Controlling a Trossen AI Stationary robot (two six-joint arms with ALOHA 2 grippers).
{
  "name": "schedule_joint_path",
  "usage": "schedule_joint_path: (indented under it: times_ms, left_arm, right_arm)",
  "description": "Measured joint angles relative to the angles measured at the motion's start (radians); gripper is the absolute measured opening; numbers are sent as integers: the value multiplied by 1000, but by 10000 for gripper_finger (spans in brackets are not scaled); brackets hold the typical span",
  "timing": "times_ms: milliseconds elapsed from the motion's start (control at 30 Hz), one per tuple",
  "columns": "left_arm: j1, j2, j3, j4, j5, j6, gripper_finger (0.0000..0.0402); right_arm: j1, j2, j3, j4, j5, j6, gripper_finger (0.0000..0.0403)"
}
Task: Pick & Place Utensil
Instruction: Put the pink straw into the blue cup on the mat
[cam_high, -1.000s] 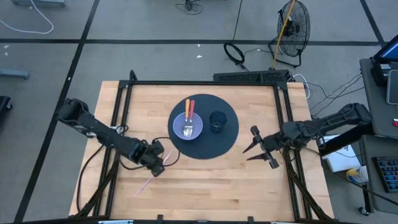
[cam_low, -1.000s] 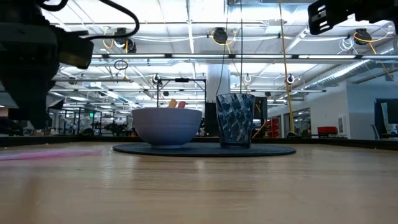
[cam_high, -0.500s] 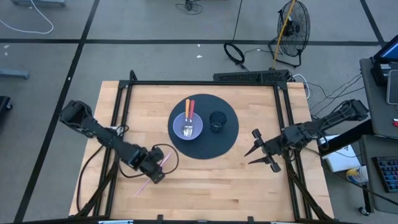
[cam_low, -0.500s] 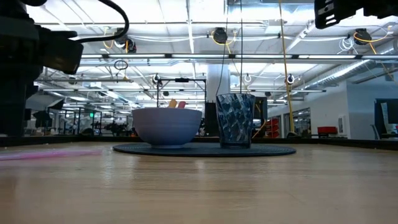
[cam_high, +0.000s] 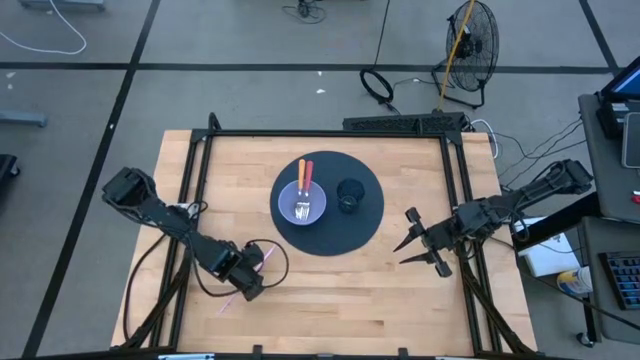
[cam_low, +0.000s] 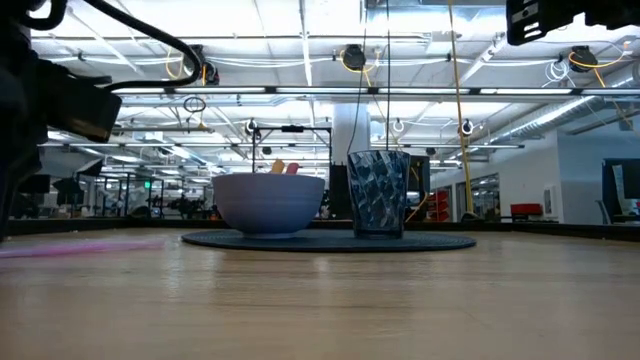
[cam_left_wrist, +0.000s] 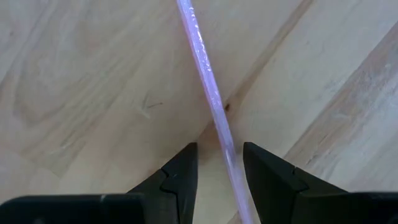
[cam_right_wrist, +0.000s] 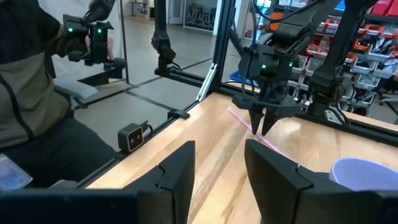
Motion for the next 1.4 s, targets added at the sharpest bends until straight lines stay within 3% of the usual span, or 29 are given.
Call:
schedule_joint_path:
  times_ms: [200, 467, 867, 1100, 1233, 1400]
  left_arm:
    - [-2, 14, 0, -7, 24, 49, 121]
    - [-5, 15, -3, -14, 30, 164, 11]
    - [-7, 29, 80, 55, 10, 428, 4]
    - [75, 38, 131, 272, -48, 651, 2]
    - [149, 106, 184, 329, -33, 781, 4]
    - [230, 248, 341, 330, 36, 933, 3]
  right_arm:
    - [0, 0, 0, 14, 0, 0, 130]
    - [0, 1, 0, 14, 0, 7, 130]
    - [0, 1, 0, 14, 0, 7, 130]
    - [-1, 0, 0, 30, 0, 4, 130]
    - [-1, 0, 1, 44, 0, 4, 130]
    - [-1, 0, 1, 43, 0, 7, 130]
